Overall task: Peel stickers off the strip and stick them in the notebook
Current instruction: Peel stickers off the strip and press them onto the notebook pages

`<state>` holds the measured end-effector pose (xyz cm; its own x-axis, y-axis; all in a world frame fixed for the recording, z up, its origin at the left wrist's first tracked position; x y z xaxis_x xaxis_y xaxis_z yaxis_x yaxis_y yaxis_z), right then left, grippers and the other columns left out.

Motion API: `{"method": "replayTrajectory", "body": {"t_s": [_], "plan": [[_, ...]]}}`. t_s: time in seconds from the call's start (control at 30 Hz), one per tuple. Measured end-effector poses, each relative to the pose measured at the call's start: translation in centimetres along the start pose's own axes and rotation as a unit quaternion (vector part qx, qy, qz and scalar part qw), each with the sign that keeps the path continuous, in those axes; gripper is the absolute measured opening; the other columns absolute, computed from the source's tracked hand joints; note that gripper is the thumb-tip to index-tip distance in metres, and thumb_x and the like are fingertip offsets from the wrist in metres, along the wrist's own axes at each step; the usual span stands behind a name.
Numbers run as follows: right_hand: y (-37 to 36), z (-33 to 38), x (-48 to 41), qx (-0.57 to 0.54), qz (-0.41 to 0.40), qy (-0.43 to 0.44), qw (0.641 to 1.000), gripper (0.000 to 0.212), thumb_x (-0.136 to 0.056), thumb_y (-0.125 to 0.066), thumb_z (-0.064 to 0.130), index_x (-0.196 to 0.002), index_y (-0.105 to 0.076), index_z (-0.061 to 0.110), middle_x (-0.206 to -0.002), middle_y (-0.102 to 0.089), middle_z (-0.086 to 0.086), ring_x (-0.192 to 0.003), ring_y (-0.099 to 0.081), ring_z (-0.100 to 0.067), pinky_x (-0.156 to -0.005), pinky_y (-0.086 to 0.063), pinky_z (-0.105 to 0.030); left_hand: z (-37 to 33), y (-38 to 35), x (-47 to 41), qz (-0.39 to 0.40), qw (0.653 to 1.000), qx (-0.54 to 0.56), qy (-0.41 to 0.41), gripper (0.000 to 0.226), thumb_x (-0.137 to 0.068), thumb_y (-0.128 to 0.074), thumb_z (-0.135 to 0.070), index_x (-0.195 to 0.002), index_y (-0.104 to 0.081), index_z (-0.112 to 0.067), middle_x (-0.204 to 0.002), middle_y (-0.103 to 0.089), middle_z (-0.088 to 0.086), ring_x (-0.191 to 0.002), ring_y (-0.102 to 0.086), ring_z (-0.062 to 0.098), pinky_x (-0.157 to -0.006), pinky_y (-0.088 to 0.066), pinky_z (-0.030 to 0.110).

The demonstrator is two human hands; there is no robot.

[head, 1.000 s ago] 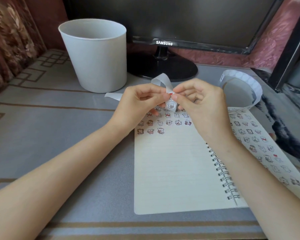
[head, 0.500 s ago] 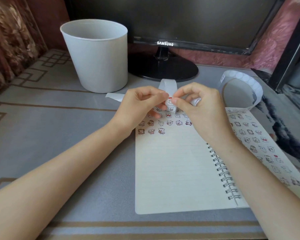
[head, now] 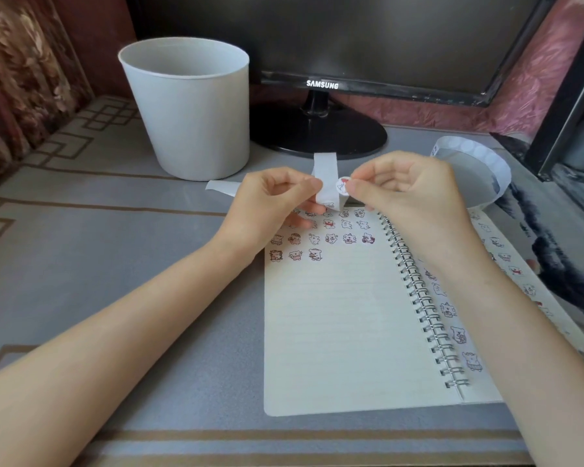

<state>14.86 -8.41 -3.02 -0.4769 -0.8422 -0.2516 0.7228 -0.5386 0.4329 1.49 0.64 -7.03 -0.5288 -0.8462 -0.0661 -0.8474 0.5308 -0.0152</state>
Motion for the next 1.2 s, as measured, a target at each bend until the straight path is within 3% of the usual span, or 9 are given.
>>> {"method": "replayTrajectory", "body": {"t_s": [0.17, 0.27, 0.37, 0.5, 0.73, 0.9, 1.07, 1.2], "plan": [[0.0, 0.5, 1.0, 0.038, 0.137, -0.093, 0.985, 0.007, -0.076, -0.076, 0.024, -0.076, -0.072, 0.018, -0.053, -0.062, 0.008, -0.043, -0.049, 0.003, -0.047, -0.037, -0.009, 0.2, 0.0, 0.0, -0.009, 1.0, -0.019, 0.008, 0.011, -0.091, -0.062, -0.013, -0.086, -0.064, -0.003, -0.07, -0.07, 0.004, -0.059, -0.067, 0.007, -0.057, -0.054, 0.018], [0.3, 0.2, 1.4, 0.081, 0.145, -0.105, 0.98, 0.01, -0.075, -0.076, 0.026, -0.076, -0.072, 0.017, -0.068, -0.071, -0.002, -0.049, -0.054, -0.001, -0.06, -0.042, -0.023, 0.5, 0.0, -0.2, -0.016, 0.999, -0.03, 0.01, 0.012, -0.091, -0.062, -0.013, -0.087, -0.064, -0.002, -0.075, -0.07, 0.011, -0.065, -0.07, 0.011, -0.061, -0.055, 0.019], [0.0, -0.4, 1.9, 0.089, 0.165, -0.123, 0.974, 0.01, -0.076, -0.076, 0.025, -0.078, -0.072, 0.016, -0.072, -0.072, -0.003, -0.049, -0.051, -0.002, -0.055, -0.039, -0.019, 0.6, -0.1, -0.2, -0.011, 0.999, -0.039, 0.006, 0.011, -0.091, -0.061, -0.013, -0.085, -0.063, -0.004, -0.071, -0.069, 0.007, -0.066, -0.07, 0.012, -0.061, -0.055, 0.019], [-0.6, -0.9, 2.1, 0.061, 0.17, -0.125, 0.975, 0.007, -0.077, -0.075, 0.019, -0.077, -0.072, 0.012, -0.069, -0.072, 0.0, -0.047, -0.049, -0.001, -0.049, -0.04, -0.008, 0.7, 0.0, -0.2, -0.012, 0.999, -0.038, 0.005, 0.011, -0.091, -0.061, -0.013, -0.083, -0.064, -0.006, -0.071, -0.069, 0.008, -0.066, -0.07, 0.011, -0.06, -0.054, 0.019], [-0.8, -1.6, 1.9, 0.064, 0.158, -0.134, 0.976, 0.008, -0.077, -0.076, 0.019, -0.078, -0.072, 0.012, -0.07, -0.071, -0.001, -0.051, -0.05, -0.003, -0.054, -0.043, -0.016, 0.6, -0.1, -0.2, -0.01, 0.999, -0.038, 0.006, 0.011, -0.091, -0.061, -0.013, -0.083, -0.063, -0.006, -0.072, -0.069, 0.008, -0.064, -0.069, 0.01, -0.06, -0.054, 0.018], [-0.9, -1.7, 2.0, 0.069, 0.154, -0.133, 0.977, 0.009, -0.077, -0.076, 0.023, -0.076, -0.073, 0.014, -0.068, -0.071, 0.002, -0.048, -0.049, -0.002, -0.048, -0.039, -0.01, 0.6, -0.1, -0.2, -0.011, 0.999, -0.041, 0.006, 0.011, -0.091, -0.061, -0.013, -0.082, -0.063, -0.007, -0.071, -0.069, 0.007, -0.064, -0.07, 0.01, -0.06, -0.054, 0.019], [-0.9, -1.7, 2.0, 0.064, 0.15, -0.131, 0.978, 0.01, -0.077, -0.076, 0.021, -0.079, -0.072, 0.012, -0.072, -0.071, -0.003, -0.058, -0.054, -0.009, -0.06, -0.046, -0.022, 0.5, -0.1, -0.2, -0.01, 0.999, -0.037, 0.005, 0.011, -0.091, -0.061, -0.012, -0.082, -0.063, -0.006, -0.07, -0.068, 0.007, -0.063, -0.069, 0.01, -0.06, -0.055, 0.018], [-1.0, -1.8, 2.1, 0.065, 0.15, -0.13, 0.978, 0.008, -0.076, -0.076, 0.019, -0.077, -0.072, 0.012, -0.073, -0.072, -0.006, -0.057, -0.053, -0.009, -0.059, -0.045, -0.022, 0.5, -0.1, -0.2, -0.01, 0.999, -0.04, 0.004, 0.012, -0.091, -0.061, -0.012, -0.08, -0.063, -0.007, -0.067, -0.068, 0.003, -0.065, -0.07, 0.011, -0.061, -0.055, 0.02]]}}
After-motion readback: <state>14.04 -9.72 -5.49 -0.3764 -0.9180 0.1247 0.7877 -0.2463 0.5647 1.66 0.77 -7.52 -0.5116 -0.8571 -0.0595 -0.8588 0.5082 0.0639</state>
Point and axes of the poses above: each hand's wrist, its own x-axis away from the middle knuckle, its own y-axis out of the back of the hand, z = x × y, the point moved 2 cm from there along -x, towards the middle knuckle
